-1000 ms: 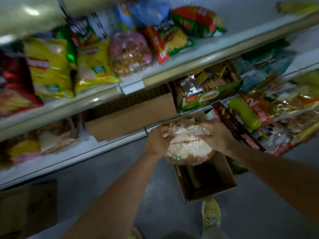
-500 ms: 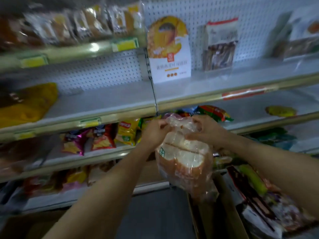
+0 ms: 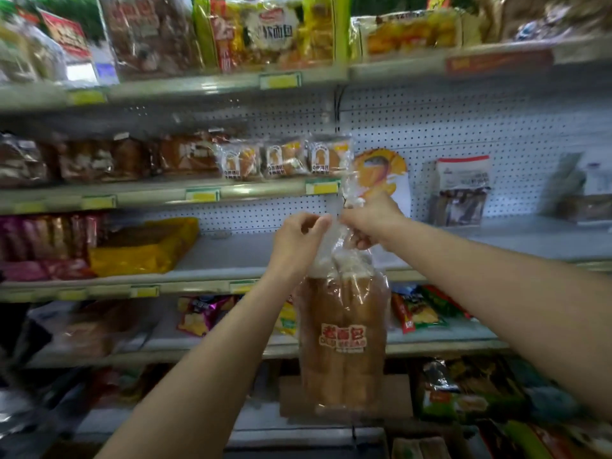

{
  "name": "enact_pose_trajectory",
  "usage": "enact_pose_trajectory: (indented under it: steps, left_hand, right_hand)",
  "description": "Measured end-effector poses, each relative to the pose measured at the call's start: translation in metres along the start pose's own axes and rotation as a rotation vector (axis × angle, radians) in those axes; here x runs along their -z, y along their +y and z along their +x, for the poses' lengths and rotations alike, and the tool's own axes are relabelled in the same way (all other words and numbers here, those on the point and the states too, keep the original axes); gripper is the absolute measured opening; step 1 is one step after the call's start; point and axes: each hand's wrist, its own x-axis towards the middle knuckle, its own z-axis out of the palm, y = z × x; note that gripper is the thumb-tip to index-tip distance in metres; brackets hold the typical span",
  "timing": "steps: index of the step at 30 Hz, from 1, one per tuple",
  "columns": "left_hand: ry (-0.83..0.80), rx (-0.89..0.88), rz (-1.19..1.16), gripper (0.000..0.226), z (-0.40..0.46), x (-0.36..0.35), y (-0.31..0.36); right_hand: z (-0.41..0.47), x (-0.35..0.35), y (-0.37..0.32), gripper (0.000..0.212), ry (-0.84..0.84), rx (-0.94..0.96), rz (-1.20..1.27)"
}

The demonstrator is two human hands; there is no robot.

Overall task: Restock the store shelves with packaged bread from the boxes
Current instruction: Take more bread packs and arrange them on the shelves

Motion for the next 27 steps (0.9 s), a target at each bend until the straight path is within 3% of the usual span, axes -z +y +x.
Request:
enact_pose_trajectory:
  steps: [3,6,9,11,14,17,21,24,27]
  left_hand:
    - [-0.053,0.026,0.060,0.045,-0.013,0.015,0.005]
    - [-0.029,0.073,0.293,0.069,-0.019,0.019,0.003]
    - [0.086,0.027,0.544,0.050,-0.016,0.021,0.000]
    - [0.121,-0.018,0.565,0.032,-0.012,0.024,0.001]
    - [0.093,-0.074,0.441,0.016,0.001,0.033,0.002]
    - [0.051,-0.054,0.280,0.018,0.019,0.042,0.001]
    - [0.072,0.081,-0.043,0.017,0.037,0.052,-0.002]
    - [0.033,0.114,-0.188,0.014,0.048,0.063,-0.006]
    - [-0.047,0.084,-0.271,0.019,0.058,0.077,-0.013]
  right_hand:
    - [-0.002,-0.011,-0.017,0.008,-0.037,-0.088,0.192]
    - [-0.003,-0.023,-0.029,0.011,-0.042,-0.097,0.221]
    - [-0.003,-0.032,-0.038,0.014,-0.046,-0.047,0.175]
    - [-0.001,-0.034,-0.043,0.014,-0.046,-0.013,0.154]
    - [0.010,-0.032,-0.050,0.015,-0.045,0.038,0.120]
    - [0.024,-0.028,-0.049,0.020,-0.029,0.072,0.062]
    - [0.028,-0.014,-0.038,0.032,-0.223,0.257,0.080]
    - [0.036,-0.002,-0.018,0.063,-0.178,0.280,0.020]
    - [0.044,-0.002,-0.006,0.105,-0.312,0.205,-0.019]
